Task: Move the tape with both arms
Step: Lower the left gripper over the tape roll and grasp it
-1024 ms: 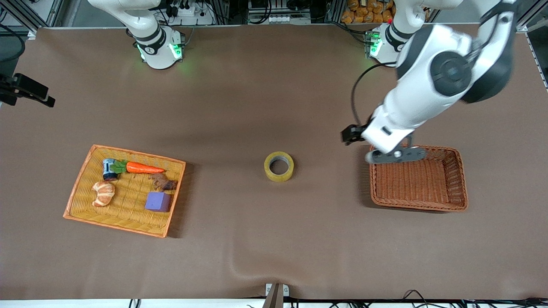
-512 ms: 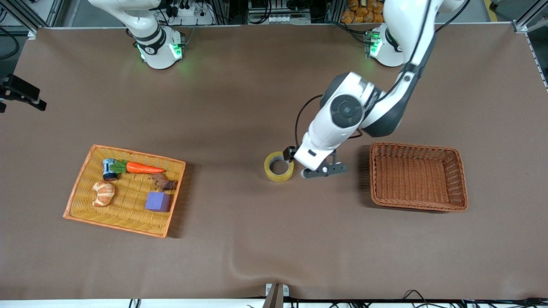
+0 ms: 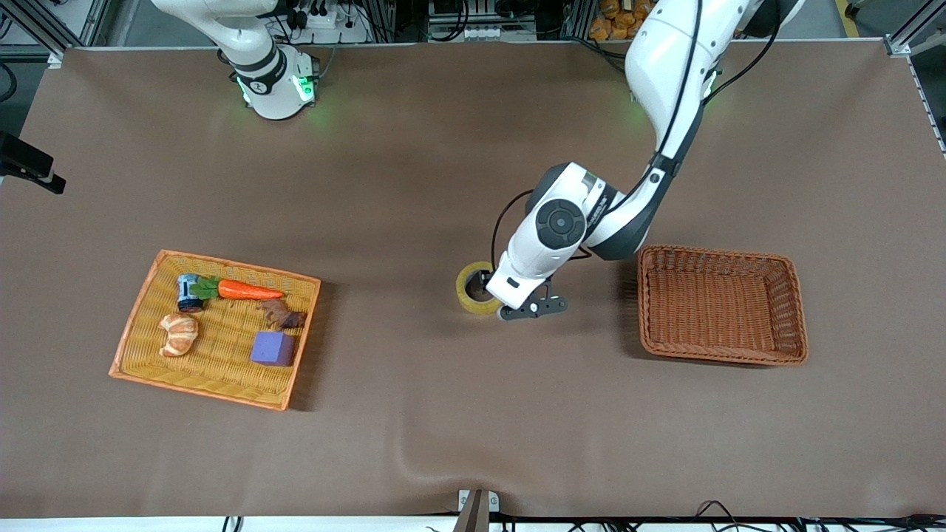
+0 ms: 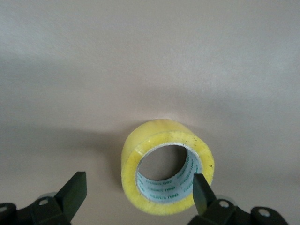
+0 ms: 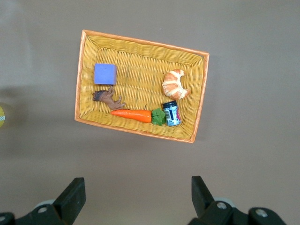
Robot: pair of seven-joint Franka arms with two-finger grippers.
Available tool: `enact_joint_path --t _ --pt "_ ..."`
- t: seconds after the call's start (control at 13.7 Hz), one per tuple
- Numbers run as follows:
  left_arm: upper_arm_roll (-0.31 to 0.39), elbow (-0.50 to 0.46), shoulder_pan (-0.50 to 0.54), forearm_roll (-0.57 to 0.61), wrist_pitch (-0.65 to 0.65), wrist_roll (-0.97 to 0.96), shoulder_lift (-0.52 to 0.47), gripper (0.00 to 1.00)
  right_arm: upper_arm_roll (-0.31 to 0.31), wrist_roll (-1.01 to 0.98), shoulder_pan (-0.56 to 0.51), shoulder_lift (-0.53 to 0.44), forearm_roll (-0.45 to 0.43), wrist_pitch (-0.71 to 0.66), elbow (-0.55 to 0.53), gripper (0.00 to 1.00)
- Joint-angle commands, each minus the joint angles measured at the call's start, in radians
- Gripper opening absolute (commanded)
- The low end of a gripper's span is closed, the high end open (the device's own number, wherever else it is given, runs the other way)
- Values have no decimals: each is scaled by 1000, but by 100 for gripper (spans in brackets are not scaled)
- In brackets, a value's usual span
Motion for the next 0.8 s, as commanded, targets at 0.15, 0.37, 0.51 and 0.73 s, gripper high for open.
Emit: enact_joint_path --t 0.15,0.37,0.51,0.73 --pt "11 16 -27 84 29 7 77 100 -21 -5 40 3 1 55 -47 100" --pt "11 17 -50 82 29 7 105 50 -42 -5 53 -1 1 49 -46 100" --pt "11 19 -50 82 29 12 108 0 -88 -6 79 2 3 50 -47 100" --pt "14 17 -44 122 28 15 87 0 -86 -3 72 5 19 48 -49 100"
